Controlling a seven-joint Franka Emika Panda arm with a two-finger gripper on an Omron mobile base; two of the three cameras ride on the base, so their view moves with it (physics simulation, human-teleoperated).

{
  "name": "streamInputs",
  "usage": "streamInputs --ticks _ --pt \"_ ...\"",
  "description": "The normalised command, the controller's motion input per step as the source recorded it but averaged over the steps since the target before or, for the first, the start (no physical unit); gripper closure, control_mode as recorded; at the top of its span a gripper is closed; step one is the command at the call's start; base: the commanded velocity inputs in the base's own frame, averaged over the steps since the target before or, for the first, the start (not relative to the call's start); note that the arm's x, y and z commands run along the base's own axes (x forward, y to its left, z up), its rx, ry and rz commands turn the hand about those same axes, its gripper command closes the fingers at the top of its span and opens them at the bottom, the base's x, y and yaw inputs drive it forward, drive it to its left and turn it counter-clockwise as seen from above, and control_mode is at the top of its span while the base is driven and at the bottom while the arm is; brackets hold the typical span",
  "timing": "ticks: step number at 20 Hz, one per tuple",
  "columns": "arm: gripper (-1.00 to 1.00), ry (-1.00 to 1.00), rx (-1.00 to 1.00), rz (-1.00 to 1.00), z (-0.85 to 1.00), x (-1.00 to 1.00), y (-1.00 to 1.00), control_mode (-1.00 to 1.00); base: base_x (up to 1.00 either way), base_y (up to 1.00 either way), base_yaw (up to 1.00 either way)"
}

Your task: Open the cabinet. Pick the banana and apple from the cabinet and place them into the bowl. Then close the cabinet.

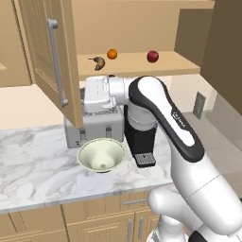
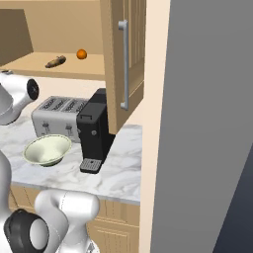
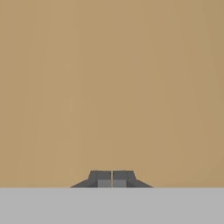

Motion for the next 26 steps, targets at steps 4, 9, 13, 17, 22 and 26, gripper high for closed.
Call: streamInputs --ticks 4,9,13,17,22,26 --pt "1.0 0.0 0.0 0.0 0.0 0.0 0.08 -1.0 0.0 0.0 0.0" --pt "1.0 0.0 0.0 0.0 0.0 0.0 0.08 -1.0 0.0 0.0 0.0" --pt "1.0 0.0 0.0 0.0 0.0 0.0 0.07 -1.0 0.0 0.0 0.0" --pt "1.0 0.0 0.0 0.0 0.0 0.0 0.06 -1.0 0.0 0.0 0.0" --pt "1.0 0.0 0.0 0.0 0.0 0.0 0.05 -1.0 0.0 0.0 0.0" --pt "1.0 0.0 0.0 0.0 0.0 0.0 0.04 -1.0 0.0 0.0 0.0"
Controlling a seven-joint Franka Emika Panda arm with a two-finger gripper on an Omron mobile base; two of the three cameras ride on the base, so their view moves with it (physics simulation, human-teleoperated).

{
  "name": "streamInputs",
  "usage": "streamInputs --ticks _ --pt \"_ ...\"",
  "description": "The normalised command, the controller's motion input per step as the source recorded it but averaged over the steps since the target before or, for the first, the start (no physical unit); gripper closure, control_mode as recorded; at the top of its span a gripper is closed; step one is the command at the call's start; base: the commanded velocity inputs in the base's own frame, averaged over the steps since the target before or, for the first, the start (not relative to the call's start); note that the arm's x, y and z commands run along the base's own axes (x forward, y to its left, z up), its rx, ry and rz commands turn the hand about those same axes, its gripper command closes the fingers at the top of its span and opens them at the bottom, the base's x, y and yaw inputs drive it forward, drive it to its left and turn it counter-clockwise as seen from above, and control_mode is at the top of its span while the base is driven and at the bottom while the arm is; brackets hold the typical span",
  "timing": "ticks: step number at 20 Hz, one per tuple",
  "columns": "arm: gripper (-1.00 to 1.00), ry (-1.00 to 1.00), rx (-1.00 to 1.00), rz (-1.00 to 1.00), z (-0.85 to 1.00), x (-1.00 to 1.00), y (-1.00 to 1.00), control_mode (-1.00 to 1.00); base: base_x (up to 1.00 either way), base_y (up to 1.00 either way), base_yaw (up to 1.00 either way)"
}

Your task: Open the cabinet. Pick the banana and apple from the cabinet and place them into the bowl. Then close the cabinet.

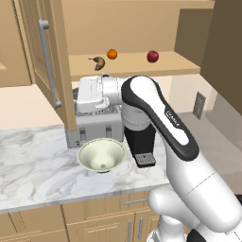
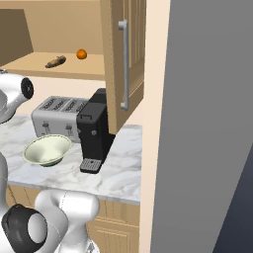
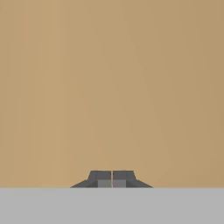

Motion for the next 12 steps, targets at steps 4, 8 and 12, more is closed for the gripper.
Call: streamInputs --ticks 4,8,12 --pt "1.0 0.0 0.0 0.0 0.0 0.0 0.05 -1.0 0.0 0.0 0.0" --pt "1.0 0.0 0.0 0.0 0.0 0.0 0.06 -1.0 0.0 0.0 0.0" --pt "1.0 0.0 0.0 0.0 0.0 0.0 0.06 -1.0 0.0 0.0 0.0"
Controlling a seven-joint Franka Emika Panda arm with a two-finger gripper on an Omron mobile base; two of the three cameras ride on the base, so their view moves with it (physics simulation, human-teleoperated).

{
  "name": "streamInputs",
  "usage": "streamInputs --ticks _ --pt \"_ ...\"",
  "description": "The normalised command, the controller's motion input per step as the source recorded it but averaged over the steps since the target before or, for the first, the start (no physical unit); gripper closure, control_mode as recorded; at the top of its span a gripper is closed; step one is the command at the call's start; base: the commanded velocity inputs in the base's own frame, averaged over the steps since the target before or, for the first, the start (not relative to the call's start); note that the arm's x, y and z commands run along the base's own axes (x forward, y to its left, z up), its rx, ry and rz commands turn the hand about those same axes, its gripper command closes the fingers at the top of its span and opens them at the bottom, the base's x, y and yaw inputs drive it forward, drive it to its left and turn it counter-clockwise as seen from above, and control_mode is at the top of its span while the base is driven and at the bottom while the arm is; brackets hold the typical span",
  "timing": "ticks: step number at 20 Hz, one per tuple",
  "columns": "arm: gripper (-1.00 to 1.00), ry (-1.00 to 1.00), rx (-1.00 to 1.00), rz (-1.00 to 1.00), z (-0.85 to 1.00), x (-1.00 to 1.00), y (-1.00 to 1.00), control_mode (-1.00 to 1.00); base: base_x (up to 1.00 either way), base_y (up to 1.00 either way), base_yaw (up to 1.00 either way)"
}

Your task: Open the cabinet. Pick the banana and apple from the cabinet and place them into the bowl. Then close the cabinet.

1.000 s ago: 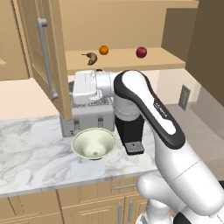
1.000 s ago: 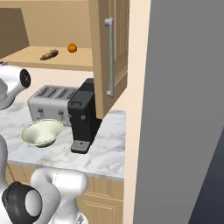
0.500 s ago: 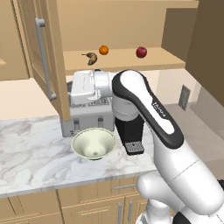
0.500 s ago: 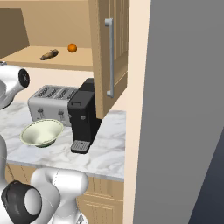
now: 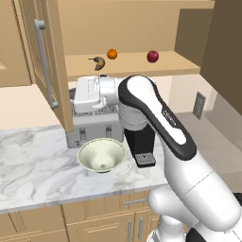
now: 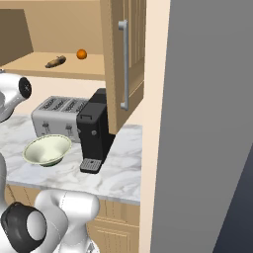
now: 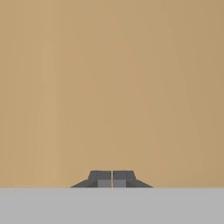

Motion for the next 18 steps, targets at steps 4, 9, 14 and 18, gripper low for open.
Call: streamInputs --ticks 4,9,14,18 --pt "1.0 0.0 0.0 0.0 0.0 0.0 0.06 -1.0 0.0 0.0 0.0" --pt "1.0 0.0 0.0 0.0 0.0 0.0 0.05 -1.0 0.0 0.0 0.0" --pt "1.0 0.0 0.0 0.0 0.0 0.0 0.06 -1.0 0.0 0.0 0.0" --pt "1.0 0.0 0.0 0.0 0.0 0.0 0.09 -1.0 0.0 0.0 0.0"
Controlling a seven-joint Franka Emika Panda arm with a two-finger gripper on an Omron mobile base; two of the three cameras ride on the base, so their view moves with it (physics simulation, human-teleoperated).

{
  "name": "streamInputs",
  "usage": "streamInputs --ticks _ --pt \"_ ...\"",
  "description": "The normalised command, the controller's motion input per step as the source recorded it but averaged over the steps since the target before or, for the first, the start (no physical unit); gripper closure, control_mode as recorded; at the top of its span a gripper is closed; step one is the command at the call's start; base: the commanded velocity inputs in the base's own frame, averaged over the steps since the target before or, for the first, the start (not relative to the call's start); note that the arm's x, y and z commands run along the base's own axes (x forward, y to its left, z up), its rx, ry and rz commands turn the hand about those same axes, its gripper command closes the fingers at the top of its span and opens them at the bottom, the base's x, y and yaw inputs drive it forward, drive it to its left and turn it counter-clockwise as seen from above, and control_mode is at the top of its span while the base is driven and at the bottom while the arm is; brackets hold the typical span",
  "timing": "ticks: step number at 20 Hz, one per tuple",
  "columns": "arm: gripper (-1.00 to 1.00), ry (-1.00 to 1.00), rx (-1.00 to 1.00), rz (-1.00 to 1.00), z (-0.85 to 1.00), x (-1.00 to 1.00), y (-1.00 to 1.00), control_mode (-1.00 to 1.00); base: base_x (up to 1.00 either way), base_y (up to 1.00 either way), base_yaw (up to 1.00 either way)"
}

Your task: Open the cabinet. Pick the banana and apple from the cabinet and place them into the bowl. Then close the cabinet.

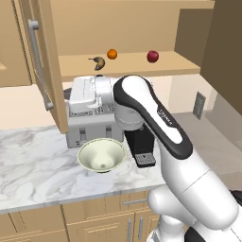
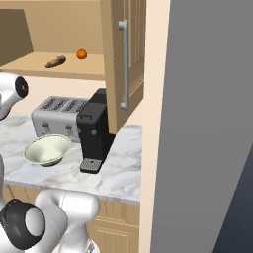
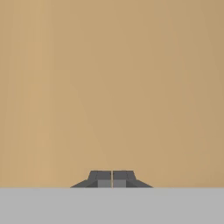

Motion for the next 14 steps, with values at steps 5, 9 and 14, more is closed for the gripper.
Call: streamInputs --ticks 5,9,14 --pt "1.0 0.0 0.0 0.0 0.0 0.0 0.12 -1.0 0.0 0.0 0.0" --pt "1.0 0.0 0.0 0.0 0.0 0.0 0.12 -1.0 0.0 0.0 0.0" --pt "1.0 0.0 0.0 0.0 0.0 0.0 0.14 -1.0 0.0 0.0 0.0"
